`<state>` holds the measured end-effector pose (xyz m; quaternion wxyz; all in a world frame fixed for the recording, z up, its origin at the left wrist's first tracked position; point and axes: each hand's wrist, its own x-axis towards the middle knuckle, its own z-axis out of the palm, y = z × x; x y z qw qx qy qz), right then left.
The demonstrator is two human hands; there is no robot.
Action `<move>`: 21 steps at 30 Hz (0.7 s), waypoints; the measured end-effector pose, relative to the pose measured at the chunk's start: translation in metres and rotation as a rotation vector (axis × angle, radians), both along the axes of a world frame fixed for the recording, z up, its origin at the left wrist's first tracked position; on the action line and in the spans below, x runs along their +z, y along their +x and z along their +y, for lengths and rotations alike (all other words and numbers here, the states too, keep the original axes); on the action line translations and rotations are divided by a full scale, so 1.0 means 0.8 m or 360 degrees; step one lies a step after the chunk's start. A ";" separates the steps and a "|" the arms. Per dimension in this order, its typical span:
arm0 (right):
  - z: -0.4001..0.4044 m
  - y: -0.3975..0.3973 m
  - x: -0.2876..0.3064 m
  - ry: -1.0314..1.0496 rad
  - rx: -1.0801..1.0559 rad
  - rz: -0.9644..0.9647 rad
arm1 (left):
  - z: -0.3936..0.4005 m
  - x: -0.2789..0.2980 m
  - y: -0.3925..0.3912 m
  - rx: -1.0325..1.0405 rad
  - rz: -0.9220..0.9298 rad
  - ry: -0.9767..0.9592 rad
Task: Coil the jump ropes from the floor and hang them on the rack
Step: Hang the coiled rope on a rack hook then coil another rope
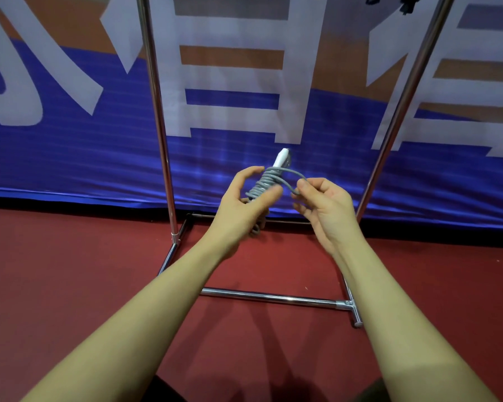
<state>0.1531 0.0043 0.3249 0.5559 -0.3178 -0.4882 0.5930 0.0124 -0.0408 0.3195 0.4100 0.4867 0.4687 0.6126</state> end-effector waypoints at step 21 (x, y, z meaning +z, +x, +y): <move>-0.002 -0.010 -0.002 0.0201 0.0015 0.0021 | 0.001 -0.012 0.004 0.0551 0.0877 0.0056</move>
